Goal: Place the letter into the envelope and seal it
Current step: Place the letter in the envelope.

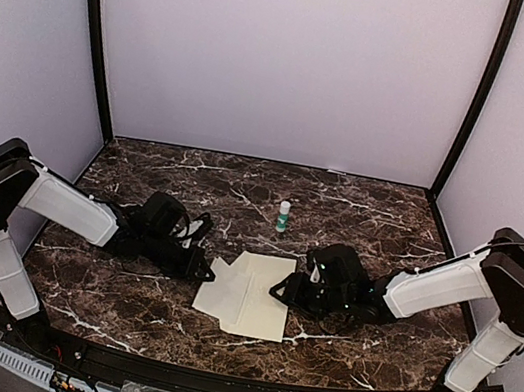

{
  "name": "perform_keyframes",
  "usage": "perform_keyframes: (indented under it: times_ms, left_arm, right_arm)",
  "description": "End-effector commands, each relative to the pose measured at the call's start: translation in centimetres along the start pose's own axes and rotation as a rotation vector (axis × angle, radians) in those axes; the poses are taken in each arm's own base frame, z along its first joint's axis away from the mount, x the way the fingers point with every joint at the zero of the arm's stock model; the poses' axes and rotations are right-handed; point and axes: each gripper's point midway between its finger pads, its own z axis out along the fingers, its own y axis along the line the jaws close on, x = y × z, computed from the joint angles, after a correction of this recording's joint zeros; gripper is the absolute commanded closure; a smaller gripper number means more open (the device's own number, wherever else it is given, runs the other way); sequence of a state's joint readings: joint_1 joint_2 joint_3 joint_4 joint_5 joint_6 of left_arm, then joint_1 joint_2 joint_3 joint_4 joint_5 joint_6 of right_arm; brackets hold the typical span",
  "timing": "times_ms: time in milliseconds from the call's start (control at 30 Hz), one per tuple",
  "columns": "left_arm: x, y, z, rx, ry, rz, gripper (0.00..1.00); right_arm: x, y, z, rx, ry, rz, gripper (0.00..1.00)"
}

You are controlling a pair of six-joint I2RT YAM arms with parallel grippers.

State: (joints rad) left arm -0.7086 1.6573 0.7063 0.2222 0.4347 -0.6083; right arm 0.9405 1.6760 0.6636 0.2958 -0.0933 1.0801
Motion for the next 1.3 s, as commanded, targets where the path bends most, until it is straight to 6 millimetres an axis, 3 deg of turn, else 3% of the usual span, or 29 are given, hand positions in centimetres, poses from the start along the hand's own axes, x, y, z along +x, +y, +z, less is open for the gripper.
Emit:
perform_keyframes:
  times_ms: [0,300,567,1067,1267]
  left_arm:
    - [-0.2,-0.1,0.1,0.025,-0.015,-0.023,1.00]
    - [0.1,0.2,0.1,0.016,-0.009,-0.028,1.00]
    - [0.1,0.3,-0.1,0.013,-0.020,-0.037,1.00]
    - [-0.1,0.4,-2.6,-0.043,-0.075,-0.071,1.00]
    - [0.3,1.0,-2.0,-0.051,-0.065,-0.086,1.00]
  right_arm:
    - [0.7,0.4,0.3,-0.021,0.016,0.013,0.52]
    - [0.7,1.5,-0.7,-0.138,-0.017,0.077,0.68]
    - [1.2,0.8,-0.4,-0.136,-0.001,0.111,0.99]
    - [1.2,-0.1,-0.2,-0.086,-0.001,0.119,1.00]
    - [1.3,-0.1,-0.1,-0.089,0.005,0.121,1.00]
